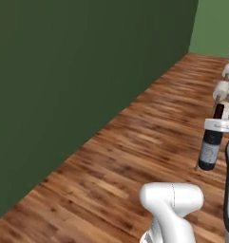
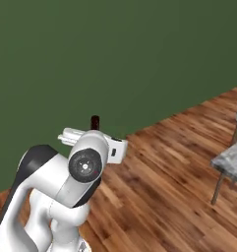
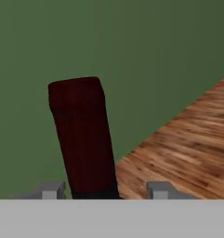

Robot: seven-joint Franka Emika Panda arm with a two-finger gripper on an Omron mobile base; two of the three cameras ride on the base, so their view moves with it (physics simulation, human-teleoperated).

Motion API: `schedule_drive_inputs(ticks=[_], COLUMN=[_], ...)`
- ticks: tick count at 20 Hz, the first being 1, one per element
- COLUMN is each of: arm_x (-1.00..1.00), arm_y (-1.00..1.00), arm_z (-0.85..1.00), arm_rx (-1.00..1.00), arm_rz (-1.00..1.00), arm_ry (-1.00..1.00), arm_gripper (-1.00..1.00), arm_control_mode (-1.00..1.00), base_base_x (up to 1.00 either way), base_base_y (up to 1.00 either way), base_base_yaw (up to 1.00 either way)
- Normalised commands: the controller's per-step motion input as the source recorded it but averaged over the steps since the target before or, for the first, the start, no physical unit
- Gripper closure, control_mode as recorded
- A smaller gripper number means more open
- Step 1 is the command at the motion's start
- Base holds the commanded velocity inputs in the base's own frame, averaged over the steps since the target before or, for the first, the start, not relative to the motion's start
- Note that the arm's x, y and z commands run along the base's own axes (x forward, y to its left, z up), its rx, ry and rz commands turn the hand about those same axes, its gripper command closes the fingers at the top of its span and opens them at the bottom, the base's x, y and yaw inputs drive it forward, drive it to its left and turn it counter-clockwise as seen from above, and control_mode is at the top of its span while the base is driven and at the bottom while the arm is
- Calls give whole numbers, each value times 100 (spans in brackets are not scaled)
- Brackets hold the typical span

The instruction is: There is a wine glass and glass cup on the dining counter. Place the wine bottle next to the wine glass and the juice bottle next to the glass cup.

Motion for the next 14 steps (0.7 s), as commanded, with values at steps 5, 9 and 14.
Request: schedule_drive_inputs(ticks=[5, 9, 14], arm_x=[0, 0, 0], arm_y=[0, 0, 0], arm_z=[0, 0, 0], arm_rx=[0, 0, 0], arm_rz=[0, 0, 0], arm_ry=[0, 0, 0], arm_gripper=[100, 100, 100], arm_control_mode=[100, 100, 100], base_base_x=[43, 67, 81], base_base_y=[0, 2, 10], base_base_yaw=[-55, -35, -21])
